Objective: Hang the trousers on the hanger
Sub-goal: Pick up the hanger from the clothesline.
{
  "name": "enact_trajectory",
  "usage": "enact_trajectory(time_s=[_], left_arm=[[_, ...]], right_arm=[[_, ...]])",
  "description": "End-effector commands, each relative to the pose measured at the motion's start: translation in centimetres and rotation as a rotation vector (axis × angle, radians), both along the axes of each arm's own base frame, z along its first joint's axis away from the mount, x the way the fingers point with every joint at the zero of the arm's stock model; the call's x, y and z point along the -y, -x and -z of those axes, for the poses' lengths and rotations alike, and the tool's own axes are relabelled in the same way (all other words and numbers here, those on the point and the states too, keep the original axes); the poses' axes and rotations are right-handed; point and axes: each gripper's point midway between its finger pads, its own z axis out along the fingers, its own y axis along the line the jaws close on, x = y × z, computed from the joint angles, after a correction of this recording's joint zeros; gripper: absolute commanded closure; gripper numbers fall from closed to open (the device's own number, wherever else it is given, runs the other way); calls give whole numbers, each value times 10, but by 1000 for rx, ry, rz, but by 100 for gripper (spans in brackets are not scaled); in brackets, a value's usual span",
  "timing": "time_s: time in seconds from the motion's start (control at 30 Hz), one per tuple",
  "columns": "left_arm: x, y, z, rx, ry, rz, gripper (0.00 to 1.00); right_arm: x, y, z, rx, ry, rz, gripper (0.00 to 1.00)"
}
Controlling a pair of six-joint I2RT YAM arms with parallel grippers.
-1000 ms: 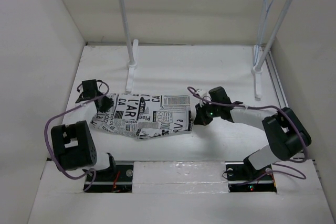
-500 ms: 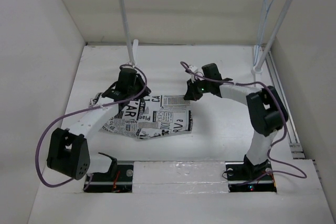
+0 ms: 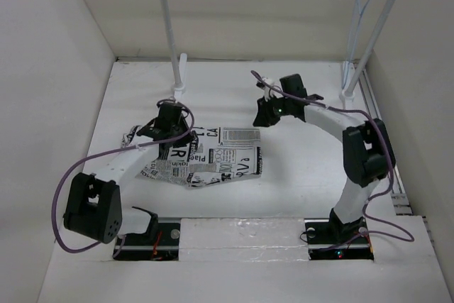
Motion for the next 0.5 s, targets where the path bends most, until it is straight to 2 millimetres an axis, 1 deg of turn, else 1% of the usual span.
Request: enact_trajectory(time_s=[0.0,0.03,0.07,0.1,0.13,0.17,0.2,0.23,0.27,0.3,0.33,0.37,0.4,0.43,0.47], left_arm=[[27,-29,-64,186,16,77,83],[35,-33,-76,207,27,94,86],[43,-35,-82,217,29,114,89],[58,-33,-84,223,27,156,92],[69,-36,-97,258,25,186,97],[77,-37,-103,279,17,200,100],[98,-30,-106,291,15,258,100],[112,-31,-124,342,16,295,100],[122,-29,-131,369,3,315,100],[134,-27,-135,383,-4,345,100],[161,-16,-155,430,18,406,100],[171,-12,-160,453,6,440,100],[183,-8,-162,462,4,470,100],[201,2,-172,488,26,516,100],[208,6,-173,492,35,543,100]], right_arm=[[-32,5,-145,314,-92,-107,67],[-28,7,-163,343,-91,-97,66],[-23,10,-200,439,-89,-66,84],[-16,7,-241,532,-98,-24,99],[-3,3,-268,594,-95,37,100],[19,3,-299,668,-73,132,100],[44,-3,-322,720,-57,217,100],[65,-1,-353,770,-48,291,100],[93,-6,-369,805,-1,406,100],[128,-12,-382,826,41,510,100],[151,-8,-399,841,69,575,100],[175,-10,-403,843,115,654,86],[190,-15,-402,830,146,698,75],[219,-15,-398,806,190,763,64],[227,-15,-400,804,185,763,40]])
